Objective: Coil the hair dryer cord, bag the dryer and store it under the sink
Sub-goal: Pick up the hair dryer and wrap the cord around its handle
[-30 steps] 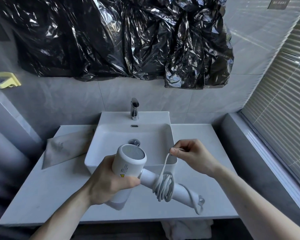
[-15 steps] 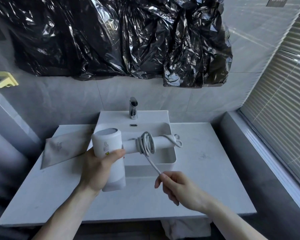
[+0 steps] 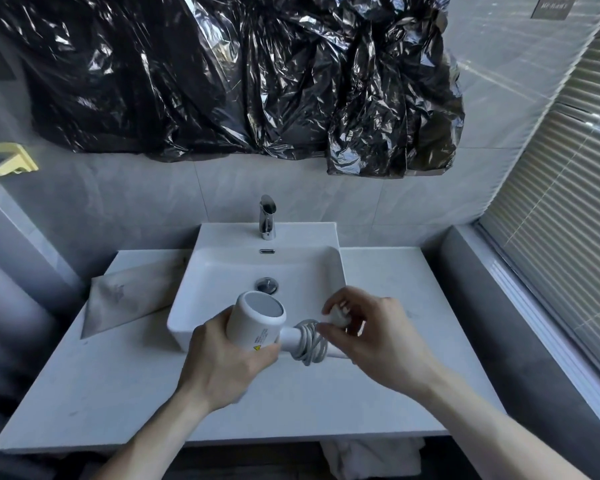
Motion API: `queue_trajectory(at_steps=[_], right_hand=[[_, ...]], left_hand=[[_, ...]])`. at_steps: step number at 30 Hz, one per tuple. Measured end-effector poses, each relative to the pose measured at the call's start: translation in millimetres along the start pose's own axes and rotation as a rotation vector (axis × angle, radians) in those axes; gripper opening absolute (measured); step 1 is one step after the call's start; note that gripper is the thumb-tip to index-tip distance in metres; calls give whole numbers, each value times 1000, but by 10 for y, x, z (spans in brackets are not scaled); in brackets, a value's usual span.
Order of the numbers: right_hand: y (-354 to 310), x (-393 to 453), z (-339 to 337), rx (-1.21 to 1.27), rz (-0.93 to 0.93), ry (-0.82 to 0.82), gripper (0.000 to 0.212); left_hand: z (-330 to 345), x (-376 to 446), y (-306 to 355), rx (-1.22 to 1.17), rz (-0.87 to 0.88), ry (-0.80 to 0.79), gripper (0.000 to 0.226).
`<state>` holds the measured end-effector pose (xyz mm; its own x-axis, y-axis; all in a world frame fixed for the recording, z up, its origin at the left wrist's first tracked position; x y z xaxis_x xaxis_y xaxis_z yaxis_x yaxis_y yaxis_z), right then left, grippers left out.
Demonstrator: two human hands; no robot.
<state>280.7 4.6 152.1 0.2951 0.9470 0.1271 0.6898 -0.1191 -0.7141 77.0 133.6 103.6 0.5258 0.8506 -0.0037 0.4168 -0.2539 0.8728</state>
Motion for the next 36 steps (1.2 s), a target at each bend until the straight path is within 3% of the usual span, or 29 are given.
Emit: queue_trajectory(at_steps=[8,10,15,19,23,25,31,36], right_hand=[[153,258,320,110,13,-90,33],[189,256,427,109,56,-172,27],[235,148,530,135,159,-386,38],[229,43,523,282,159,-586,31],[298,10,490,348,189,-753,65],[339,11,526,295,155,-770,72],[432,66,767,288,115,-705,57],[497,46,1064,306,108,-725,47]], left_hand=[[77,-66,129,-93,-20,-148,34],[85,-71,123,-115,-24,-163,29],[88,-90,35,-122,-68,-180,33],[115,-74,-45,-147,-122,-228,31],[126,-82,-89,-181,-179,-295,27],[135,-88,-121,-173,-209,-307,34],[59,-193,-119,-209,-315,-231,42],[-79,-356,-314,-21,-435,-143,49]])
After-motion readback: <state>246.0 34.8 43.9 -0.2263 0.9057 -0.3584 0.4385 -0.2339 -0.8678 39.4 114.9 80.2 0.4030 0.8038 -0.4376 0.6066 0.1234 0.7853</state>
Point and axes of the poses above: each hand's wrist, its own x-axis towards the middle knuckle, its own z-axis out of the palm, y = z × x, the point moved 3 cm from there along x, towards the middle knuckle, and after that the axes turned 5 degrees about -y, right-handed, at the moved point
